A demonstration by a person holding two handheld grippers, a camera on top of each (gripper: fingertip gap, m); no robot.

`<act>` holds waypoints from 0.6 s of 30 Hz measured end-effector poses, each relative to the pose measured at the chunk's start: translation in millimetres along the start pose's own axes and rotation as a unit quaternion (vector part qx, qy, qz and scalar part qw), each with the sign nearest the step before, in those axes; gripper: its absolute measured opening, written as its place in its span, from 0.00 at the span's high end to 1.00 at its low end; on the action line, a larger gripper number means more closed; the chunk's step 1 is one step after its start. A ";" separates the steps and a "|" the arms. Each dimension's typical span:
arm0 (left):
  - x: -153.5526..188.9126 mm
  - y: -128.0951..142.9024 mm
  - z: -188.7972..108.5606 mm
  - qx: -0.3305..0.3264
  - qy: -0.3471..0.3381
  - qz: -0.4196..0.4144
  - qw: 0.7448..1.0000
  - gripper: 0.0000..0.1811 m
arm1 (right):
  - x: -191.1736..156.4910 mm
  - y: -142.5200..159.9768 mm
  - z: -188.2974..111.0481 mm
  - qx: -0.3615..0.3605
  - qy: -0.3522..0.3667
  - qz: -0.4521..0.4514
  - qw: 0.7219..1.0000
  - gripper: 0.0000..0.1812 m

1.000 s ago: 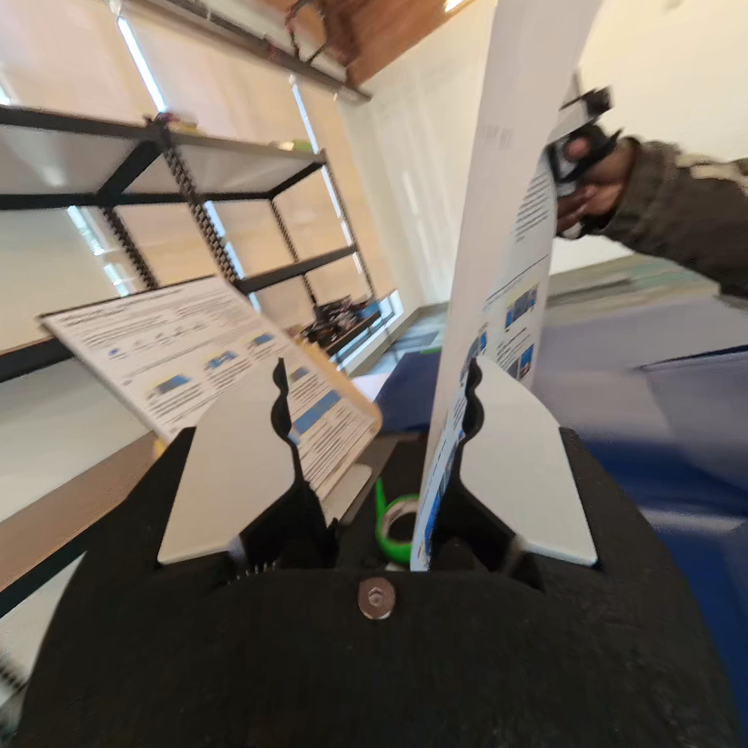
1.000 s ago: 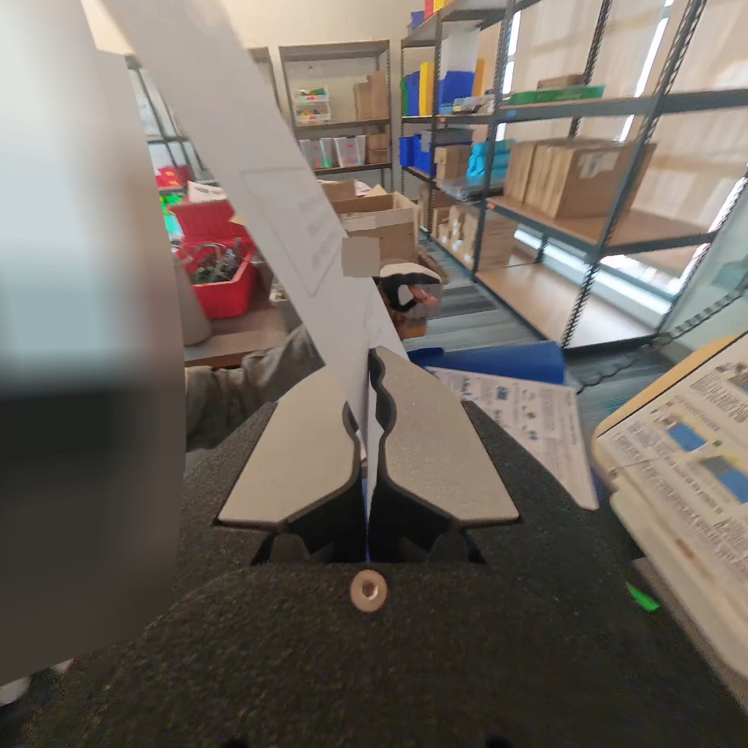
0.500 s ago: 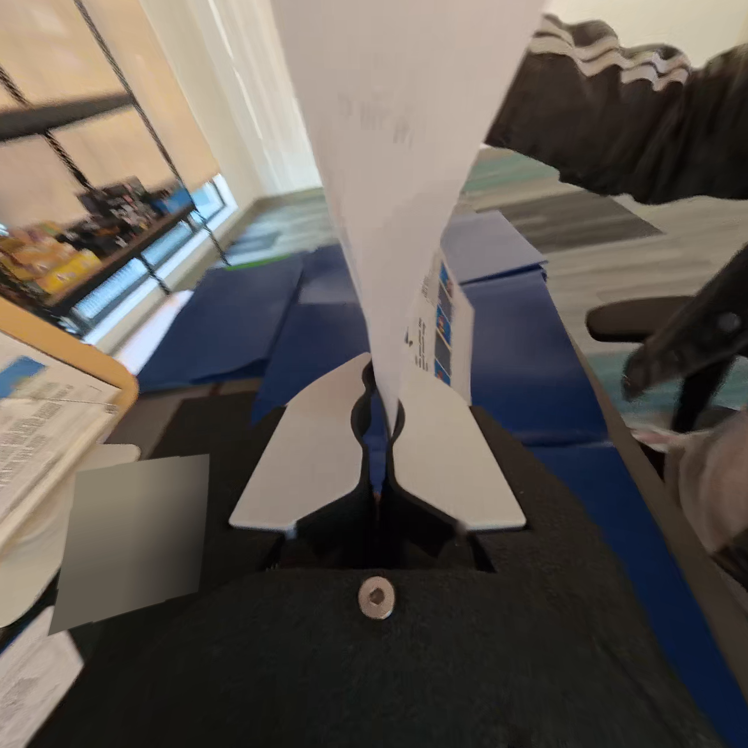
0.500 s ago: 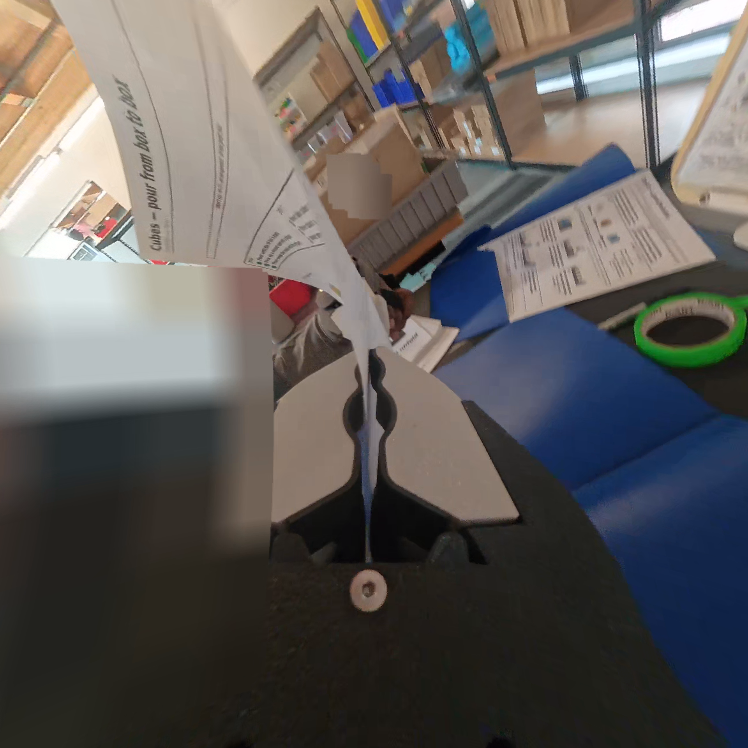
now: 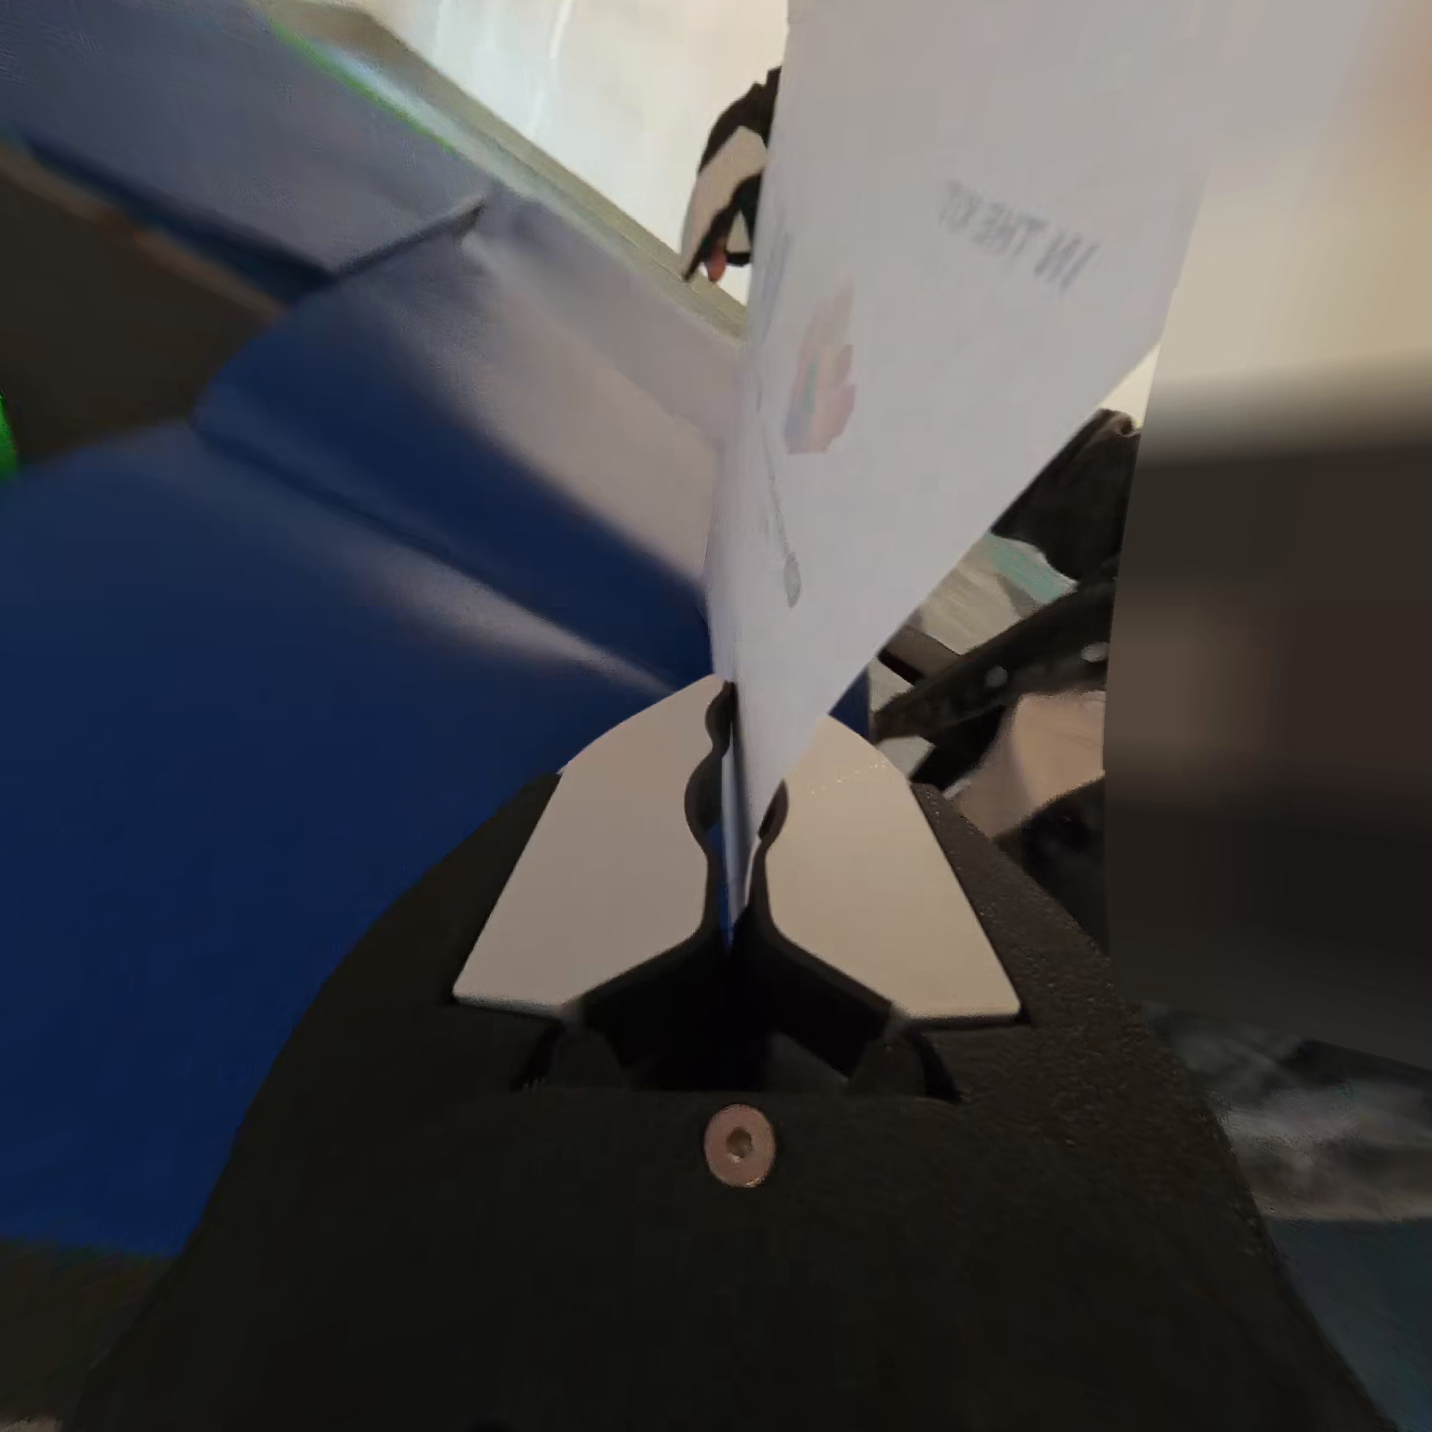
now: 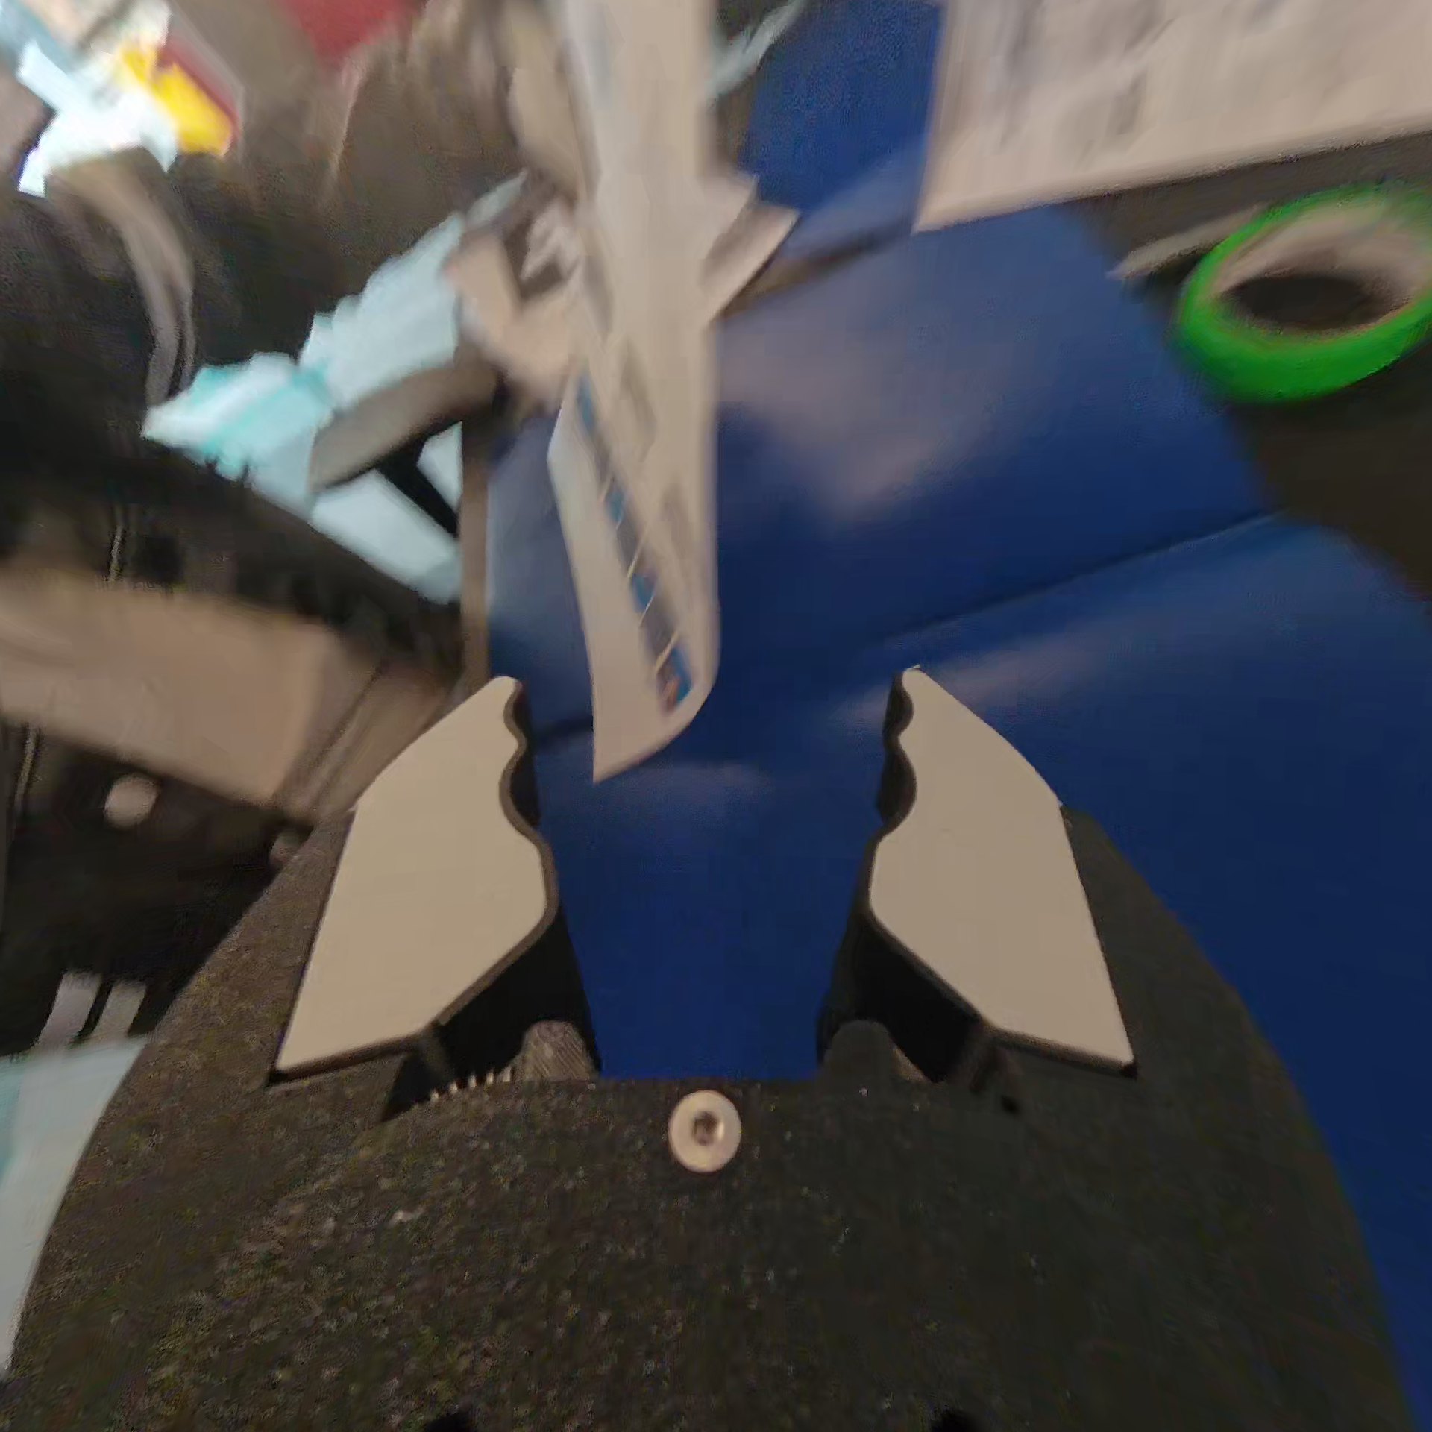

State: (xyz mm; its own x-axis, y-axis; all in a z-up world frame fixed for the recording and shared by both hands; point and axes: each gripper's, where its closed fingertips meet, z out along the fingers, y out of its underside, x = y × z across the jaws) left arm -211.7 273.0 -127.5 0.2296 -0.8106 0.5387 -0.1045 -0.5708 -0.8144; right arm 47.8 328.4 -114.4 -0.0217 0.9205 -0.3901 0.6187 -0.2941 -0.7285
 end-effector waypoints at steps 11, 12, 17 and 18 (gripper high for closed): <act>-53.4 56.3 -2.3 -0.048 -0.012 -0.094 0.994 0.99 | -7.0 102.4 100.0 -0.209 -0.180 0.005 0.961 0.57; -55.1 59.7 -0.9 -0.055 -0.009 -0.097 0.994 0.99 | -9.9 102.3 106.7 -0.217 -0.194 -0.006 0.957 0.57; -67.9 80.5 8.6 -0.086 -0.008 -0.112 0.990 0.99 | -35.2 124.2 125.5 -0.327 -0.273 -0.030 0.904 0.62; -70.3 83.6 10.9 -0.085 -0.007 -0.117 0.989 0.98 | -40.3 129.8 125.4 -0.352 -0.287 -0.026 0.890 0.63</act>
State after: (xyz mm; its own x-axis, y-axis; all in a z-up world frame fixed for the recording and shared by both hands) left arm -226.0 283.6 -235.8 0.2797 -0.6531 0.7038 -0.2088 -0.7569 -0.6194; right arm 30.4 220.9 -263.9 -0.3374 0.5850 -0.7375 0.9399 0.1653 -0.2988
